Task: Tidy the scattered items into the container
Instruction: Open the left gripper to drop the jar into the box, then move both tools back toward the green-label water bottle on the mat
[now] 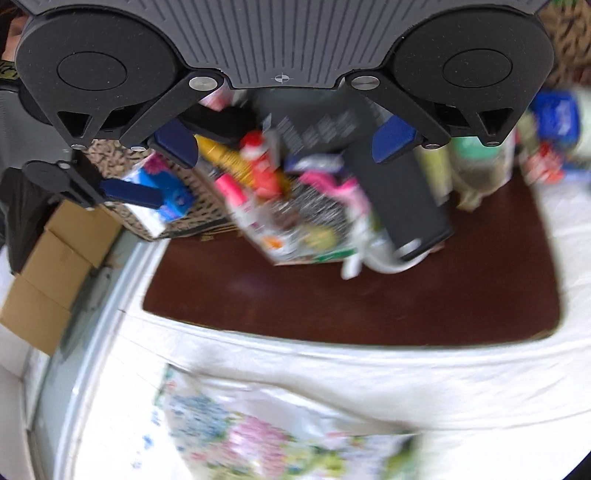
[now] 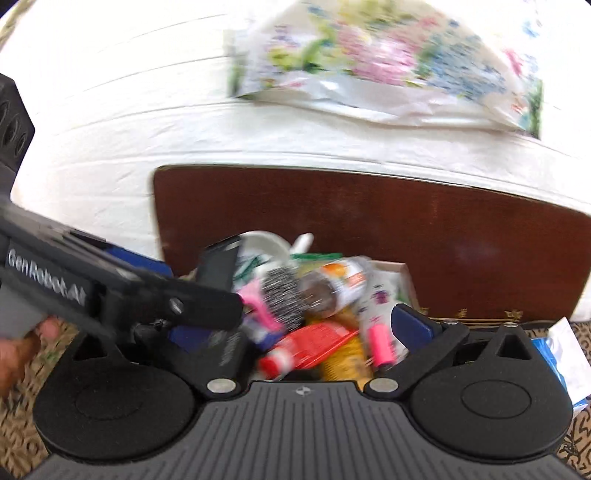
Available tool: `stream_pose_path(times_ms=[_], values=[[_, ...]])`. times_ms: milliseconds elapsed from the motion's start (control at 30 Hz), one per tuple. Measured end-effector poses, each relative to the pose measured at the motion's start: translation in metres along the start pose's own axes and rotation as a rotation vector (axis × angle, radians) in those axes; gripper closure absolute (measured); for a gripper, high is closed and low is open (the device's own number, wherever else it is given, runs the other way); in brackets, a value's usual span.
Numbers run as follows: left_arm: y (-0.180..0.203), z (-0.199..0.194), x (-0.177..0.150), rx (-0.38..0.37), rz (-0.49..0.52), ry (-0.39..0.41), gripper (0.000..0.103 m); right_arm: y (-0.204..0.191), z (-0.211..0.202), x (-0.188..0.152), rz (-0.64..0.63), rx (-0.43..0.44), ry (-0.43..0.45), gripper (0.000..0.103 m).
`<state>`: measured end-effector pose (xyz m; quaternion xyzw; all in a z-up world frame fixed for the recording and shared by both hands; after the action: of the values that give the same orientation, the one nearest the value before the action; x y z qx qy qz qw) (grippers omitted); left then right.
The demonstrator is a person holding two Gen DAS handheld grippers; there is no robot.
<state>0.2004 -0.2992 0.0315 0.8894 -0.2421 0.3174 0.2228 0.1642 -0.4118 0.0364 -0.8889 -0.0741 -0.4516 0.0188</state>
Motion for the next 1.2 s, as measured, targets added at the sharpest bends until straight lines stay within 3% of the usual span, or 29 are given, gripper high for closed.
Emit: stream_pose_path(times_ms=[200, 500, 633, 800, 967, 1200], values=[[-0.028, -0.036, -0.058, 0.106, 0.019, 0.011, 0.0, -0.05, -0.012, -0.017, -0.126, -0.021, -0.029, 0.001], [-0.054, -0.081, -0.145, 0.109, -0.081, 0.025, 0.0, -0.128, -0.032, -0.071, -0.149, 0.013, -0.09, 0.001], [-0.067, -0.093, -0.173, 0.142, -0.098, 0.02, 0.0, -0.169, -0.036, -0.095, -0.184, 0.069, -0.126, 0.0], [-0.086, -0.111, -0.192, 0.214, -0.091, 0.034, 0.0, -0.222, -0.033, -0.107, -0.261, 0.126, -0.157, 0.0], [-0.12, -0.128, -0.203, 0.257, -0.158, 0.058, 0.0, -0.253, -0.022, -0.102, -0.32, 0.088, -0.163, 0.0], [-0.164, -0.133, -0.212, 0.277, -0.242, 0.061, 0.0, -0.268, 0.005, -0.097, -0.236, 0.129, -0.21, 0.001]])
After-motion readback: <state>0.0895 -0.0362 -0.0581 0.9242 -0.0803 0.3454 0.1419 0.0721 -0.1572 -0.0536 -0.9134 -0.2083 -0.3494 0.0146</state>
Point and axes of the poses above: each gripper's, at about its wrist camera, not at the fingertips, and z roughly the way its jaws point, y to its right, x to its top, the point moved 6 cm from there along z, roughly the way its jaws point, and after that the axes turned 11 degrees about -y, right-handed, at the moved point
